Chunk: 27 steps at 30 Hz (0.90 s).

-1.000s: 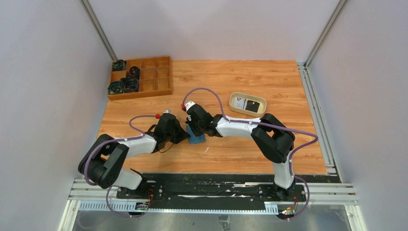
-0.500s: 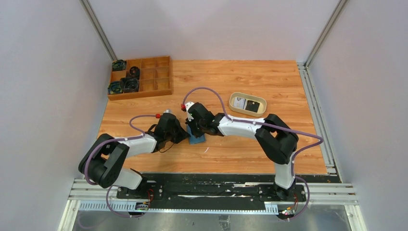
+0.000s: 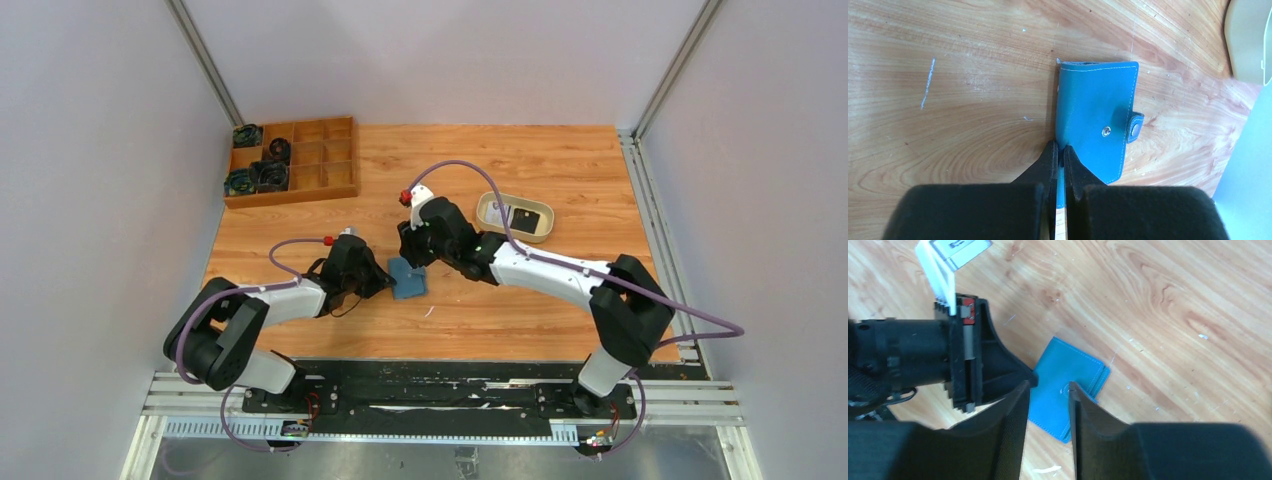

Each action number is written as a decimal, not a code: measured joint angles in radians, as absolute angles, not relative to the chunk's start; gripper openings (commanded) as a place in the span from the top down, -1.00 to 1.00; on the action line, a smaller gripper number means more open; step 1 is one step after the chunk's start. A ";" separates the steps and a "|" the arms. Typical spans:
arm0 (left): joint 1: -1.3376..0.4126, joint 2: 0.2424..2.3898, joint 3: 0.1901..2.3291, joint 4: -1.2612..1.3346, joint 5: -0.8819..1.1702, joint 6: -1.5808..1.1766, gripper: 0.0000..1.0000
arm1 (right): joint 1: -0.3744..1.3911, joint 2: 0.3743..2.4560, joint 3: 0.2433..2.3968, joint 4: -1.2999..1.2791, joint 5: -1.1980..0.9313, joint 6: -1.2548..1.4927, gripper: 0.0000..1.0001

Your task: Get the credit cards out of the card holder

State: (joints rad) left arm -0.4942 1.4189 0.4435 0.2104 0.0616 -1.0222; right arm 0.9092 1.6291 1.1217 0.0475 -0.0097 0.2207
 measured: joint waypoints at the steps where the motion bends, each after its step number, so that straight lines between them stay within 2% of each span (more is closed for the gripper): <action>1: -0.494 1.420 0.443 0.212 0.062 -1.022 1.00 | 0.907 1.634 1.131 0.048 0.002 0.224 0.55; 3: -0.494 1.423 0.444 0.217 0.062 -1.022 1.00 | 0.902 1.670 1.155 0.030 0.017 0.228 0.71; 8: -0.494 1.427 0.446 0.219 0.063 -1.021 1.00 | 0.894 1.795 1.207 -0.051 0.032 0.247 0.73; 19: -0.494 1.441 0.455 0.226 0.064 -1.021 1.00 | 0.892 1.843 1.218 -0.124 0.032 0.268 0.40; 27: -0.494 1.442 0.455 0.227 0.065 -1.021 1.00 | 0.891 1.875 1.232 -0.128 0.031 0.269 0.34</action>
